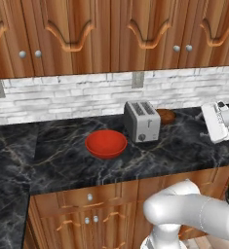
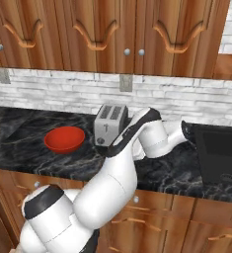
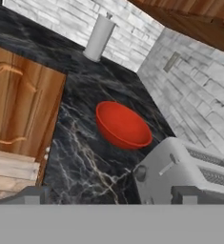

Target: Pick up the bowls on the counter and stack them on top of one another in the open cabinet. Place the smaller bowl on top of the larger bowl.

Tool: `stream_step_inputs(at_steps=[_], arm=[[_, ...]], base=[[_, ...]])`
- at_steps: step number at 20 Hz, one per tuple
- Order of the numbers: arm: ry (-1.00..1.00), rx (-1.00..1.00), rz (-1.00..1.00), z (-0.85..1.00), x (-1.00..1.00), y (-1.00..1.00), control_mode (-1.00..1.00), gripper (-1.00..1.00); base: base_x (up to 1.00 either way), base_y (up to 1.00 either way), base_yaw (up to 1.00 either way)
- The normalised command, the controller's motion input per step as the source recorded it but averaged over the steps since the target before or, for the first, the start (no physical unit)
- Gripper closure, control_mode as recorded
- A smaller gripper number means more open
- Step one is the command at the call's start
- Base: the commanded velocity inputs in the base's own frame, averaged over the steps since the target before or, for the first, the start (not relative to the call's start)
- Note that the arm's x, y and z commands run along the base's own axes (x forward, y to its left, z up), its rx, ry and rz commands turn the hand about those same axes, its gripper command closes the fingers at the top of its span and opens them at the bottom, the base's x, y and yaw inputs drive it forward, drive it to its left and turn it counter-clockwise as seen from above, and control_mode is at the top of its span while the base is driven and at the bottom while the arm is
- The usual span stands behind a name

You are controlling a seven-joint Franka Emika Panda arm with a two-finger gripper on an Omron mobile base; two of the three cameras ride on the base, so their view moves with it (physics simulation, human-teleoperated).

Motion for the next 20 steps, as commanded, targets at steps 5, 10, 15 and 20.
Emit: stream_step_inputs(at_steps=[5,10,15,20], arm=[[0.0,0.0,0.0,-0.12,0.54,-0.02,-1.0,-1.0],[0.0,0.0,0.0,-0.23,0.45,-0.15,-1.0,-1.0],[0.02,-0.04,0.0,-0.03,0.27,-0.24,-1.0,-1.0],[0.02,-0.07,0.0,0.0,0.14,-0.17,-1.0,-1.0]], base=[[0.0,0.0,0.0],[0.0,0.0,0.0],[0.0,0.0,0.0],[0.0,0.0,0.0]])
